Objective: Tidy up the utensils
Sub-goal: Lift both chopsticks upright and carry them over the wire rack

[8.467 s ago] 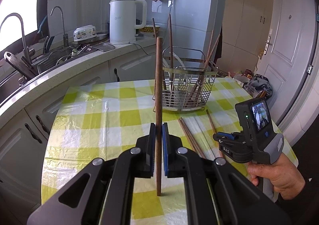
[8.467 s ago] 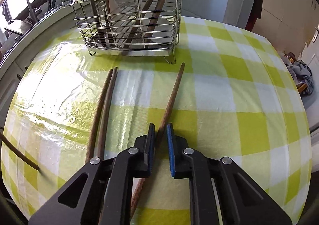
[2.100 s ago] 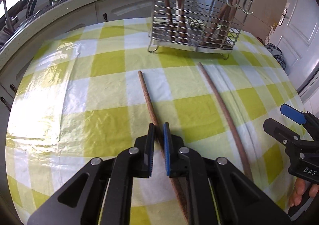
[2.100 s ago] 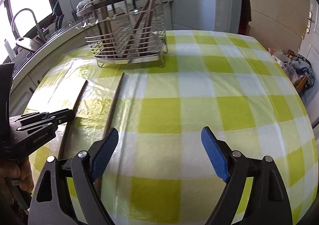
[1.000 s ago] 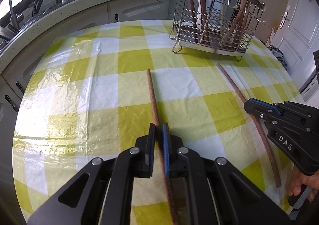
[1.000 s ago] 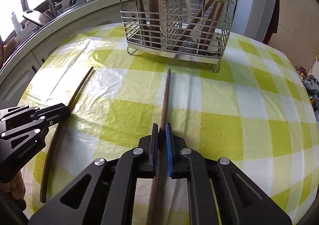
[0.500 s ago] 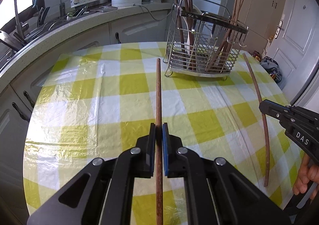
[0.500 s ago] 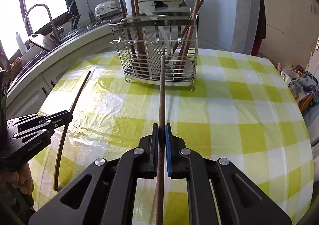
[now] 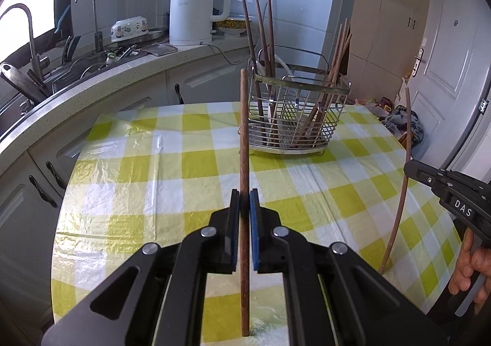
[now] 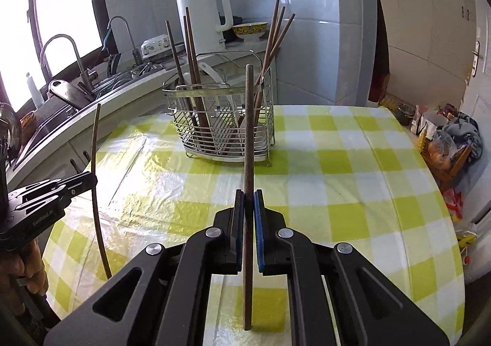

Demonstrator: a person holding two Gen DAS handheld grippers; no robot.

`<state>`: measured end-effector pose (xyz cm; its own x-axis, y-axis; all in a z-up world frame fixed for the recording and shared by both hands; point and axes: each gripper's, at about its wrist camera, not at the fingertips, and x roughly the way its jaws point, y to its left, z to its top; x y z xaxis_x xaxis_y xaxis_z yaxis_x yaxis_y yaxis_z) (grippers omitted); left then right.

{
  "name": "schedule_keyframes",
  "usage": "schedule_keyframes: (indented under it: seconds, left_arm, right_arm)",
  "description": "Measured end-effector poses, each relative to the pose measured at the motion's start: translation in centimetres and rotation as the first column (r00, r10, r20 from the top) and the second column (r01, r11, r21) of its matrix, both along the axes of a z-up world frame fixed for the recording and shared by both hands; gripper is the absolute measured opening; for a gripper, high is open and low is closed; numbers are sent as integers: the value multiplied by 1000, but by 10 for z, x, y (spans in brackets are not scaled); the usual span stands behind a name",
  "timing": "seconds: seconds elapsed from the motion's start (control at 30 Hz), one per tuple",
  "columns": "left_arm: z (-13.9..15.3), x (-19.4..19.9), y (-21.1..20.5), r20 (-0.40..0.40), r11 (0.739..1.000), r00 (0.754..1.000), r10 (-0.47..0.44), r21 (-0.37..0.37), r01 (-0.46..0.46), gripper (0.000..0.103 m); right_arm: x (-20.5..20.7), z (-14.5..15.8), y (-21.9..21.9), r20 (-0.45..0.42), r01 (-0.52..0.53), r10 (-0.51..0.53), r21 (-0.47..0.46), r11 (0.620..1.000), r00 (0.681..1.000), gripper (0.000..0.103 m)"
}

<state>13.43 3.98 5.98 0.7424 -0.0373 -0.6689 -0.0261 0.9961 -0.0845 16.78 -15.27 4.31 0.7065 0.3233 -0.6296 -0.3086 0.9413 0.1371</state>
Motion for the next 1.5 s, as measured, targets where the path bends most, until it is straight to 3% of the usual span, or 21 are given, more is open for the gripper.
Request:
schedule_keyframes:
  seconds: [0.33, 0.9, 1.13, 1.3, 1.5]
  left_arm:
    - [20, -12, -8, 47, 1000, 999, -1, -1, 1, 6]
    - [22, -12, -14, 45, 1000, 999, -22, -6, 22, 6]
    - [26, -1, -13, 38, 995, 997, -65, -68, 68, 6]
    - [48, 16, -13, 48, 992, 994, -102, -70, 105, 6]
    - [98, 47, -12, 87, 987, 985, -148, -51, 152, 6]
  right_arm:
    - [-7, 7, -12, 9, 10, -10, 14, 1000, 1000, 8]
    - [-9, 6, -12, -3, 7, -7, 12, 1000, 1000, 8]
    - [1, 17, -12, -13, -16, 16, 21, 1000, 1000, 8]
    - [18, 35, -11, -13, -37, 37, 22, 999, 999, 8]
    - [50, 79, -6, 13, -71, 70, 22, 997, 997, 8]
